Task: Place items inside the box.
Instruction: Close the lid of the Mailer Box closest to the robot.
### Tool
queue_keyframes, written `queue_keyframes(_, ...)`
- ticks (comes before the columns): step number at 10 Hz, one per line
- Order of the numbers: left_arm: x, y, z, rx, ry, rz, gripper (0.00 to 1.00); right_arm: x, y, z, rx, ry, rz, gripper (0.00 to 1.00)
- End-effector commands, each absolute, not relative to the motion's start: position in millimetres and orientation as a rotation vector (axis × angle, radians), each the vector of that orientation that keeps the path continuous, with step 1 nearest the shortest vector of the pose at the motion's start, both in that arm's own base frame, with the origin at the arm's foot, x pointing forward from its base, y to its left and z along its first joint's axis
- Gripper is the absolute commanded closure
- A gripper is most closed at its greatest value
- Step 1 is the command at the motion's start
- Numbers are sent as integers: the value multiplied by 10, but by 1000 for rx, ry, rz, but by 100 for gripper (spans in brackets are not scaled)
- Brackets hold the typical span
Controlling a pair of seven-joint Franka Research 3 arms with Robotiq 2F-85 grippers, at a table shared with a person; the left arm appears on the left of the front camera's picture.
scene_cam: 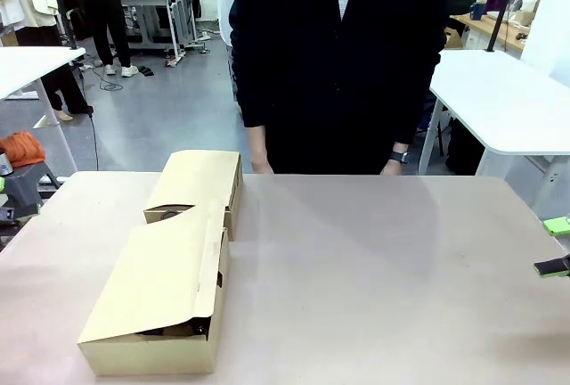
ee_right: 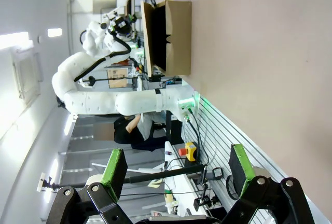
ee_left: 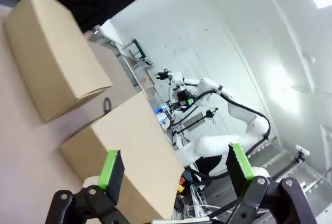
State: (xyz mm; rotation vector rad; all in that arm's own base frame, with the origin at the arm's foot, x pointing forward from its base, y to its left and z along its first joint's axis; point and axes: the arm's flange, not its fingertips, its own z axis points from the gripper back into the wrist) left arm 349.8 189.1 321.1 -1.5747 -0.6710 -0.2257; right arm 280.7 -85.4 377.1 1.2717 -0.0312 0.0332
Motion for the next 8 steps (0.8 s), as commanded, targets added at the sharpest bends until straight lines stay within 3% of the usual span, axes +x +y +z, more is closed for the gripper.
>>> queue_keyframes(1, 3365, 1874, 3410, -1594, -733, -355, 0, 2808, -842, 3811, 1285, -33, 18, 0)
queue_keyframes(8, 3365, 1874, 3410, -1594, -733, -355, 0, 2808, -842, 3811, 1285, -33, 18, 0)
